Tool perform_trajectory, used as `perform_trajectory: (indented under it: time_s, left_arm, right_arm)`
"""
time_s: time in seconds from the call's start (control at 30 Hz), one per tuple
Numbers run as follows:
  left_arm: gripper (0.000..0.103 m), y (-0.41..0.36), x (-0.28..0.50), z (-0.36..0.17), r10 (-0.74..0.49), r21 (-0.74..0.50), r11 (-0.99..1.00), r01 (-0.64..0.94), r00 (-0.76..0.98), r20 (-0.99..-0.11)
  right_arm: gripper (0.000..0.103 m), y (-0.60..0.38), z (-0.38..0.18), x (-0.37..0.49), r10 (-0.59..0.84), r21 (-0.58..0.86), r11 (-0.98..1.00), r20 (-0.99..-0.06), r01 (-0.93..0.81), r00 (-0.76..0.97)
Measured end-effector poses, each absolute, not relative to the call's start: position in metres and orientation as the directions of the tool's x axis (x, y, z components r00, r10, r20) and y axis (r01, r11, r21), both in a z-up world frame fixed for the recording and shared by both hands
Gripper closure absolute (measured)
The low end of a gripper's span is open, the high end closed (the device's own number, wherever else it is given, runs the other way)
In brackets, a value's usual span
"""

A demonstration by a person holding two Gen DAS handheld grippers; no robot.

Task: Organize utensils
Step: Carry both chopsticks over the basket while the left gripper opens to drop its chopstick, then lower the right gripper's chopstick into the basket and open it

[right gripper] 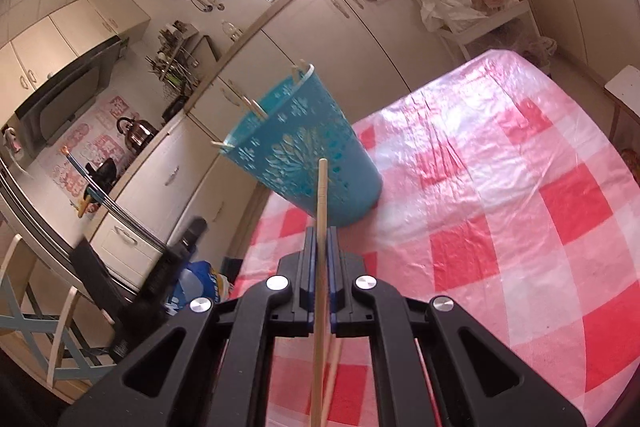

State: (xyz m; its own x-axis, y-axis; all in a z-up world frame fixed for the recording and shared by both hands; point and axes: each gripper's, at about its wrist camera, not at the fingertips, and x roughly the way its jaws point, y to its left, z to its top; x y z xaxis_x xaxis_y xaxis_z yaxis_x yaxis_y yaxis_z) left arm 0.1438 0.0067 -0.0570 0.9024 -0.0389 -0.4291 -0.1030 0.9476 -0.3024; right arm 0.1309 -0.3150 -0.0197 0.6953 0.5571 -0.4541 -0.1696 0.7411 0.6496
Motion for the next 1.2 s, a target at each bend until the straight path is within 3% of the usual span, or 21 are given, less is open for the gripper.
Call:
perform_trajectory:
  time_s: [0.23,0.47,0.83,1.2]
  left_arm:
    - [0.037,0.020,0.138,-0.080,-0.078,-0.389,0.914,-0.116,0.891,-0.447]
    - [0.035,0.033,0.141,-0.087,-0.117,-0.461,0.880,-0.113,0.890,-0.442]
    - [0.033,0.043,0.141,-0.096,-0.156,-0.531,0.840,-0.110,0.888,-0.432]
    - [0.032,0.042,0.144,-0.097,-0.153,-0.527,0.841,-0.122,0.881,-0.448]
  right_arm:
    - [0.097,-0.294,0.045,0.172,0.545,0.609,0.752,-0.360,-0.252,0.757]
    - [0.097,-0.244,0.099,0.250,0.417,0.466,0.846,-0.277,-0.259,0.866]
    - [0.097,-0.209,0.073,0.323,0.295,0.295,0.939,-0.436,-0.175,0.850]
    - [0.097,-0.221,0.051,0.301,0.312,0.288,0.939,-0.487,-0.187,0.816]
